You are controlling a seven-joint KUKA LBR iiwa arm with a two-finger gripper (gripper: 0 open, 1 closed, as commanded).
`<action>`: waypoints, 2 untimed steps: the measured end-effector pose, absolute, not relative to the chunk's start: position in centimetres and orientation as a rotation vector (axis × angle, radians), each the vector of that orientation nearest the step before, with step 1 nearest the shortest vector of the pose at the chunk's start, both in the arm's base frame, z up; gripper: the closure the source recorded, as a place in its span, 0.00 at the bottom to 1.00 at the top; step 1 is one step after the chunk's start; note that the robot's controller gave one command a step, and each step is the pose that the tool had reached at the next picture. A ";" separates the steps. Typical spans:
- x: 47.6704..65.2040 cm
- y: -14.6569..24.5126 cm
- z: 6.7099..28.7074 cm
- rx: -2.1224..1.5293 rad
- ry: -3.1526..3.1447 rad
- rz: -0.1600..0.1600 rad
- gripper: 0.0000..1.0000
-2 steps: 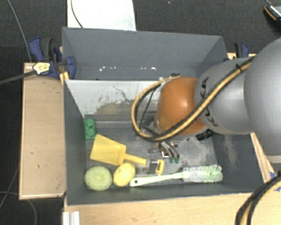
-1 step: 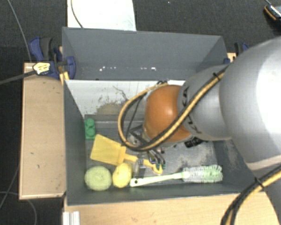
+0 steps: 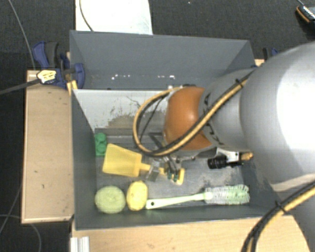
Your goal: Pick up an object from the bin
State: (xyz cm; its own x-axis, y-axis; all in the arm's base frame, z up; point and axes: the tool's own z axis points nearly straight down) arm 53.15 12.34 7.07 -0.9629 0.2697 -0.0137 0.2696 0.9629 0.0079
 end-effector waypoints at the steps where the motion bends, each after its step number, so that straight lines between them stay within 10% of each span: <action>1: 53.1 12.3 7.1 0.425 3.098 0.009 1.00; 2: 52.8 12.3 10.0 0.423 3.109 0.004 1.00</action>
Offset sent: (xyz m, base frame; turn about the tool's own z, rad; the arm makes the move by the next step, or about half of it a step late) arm 0.0001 0.0000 0.0807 -0.0003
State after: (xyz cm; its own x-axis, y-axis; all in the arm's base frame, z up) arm 52.84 12.25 10.01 -0.9636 0.2673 -0.0034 0.2673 0.9636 0.0027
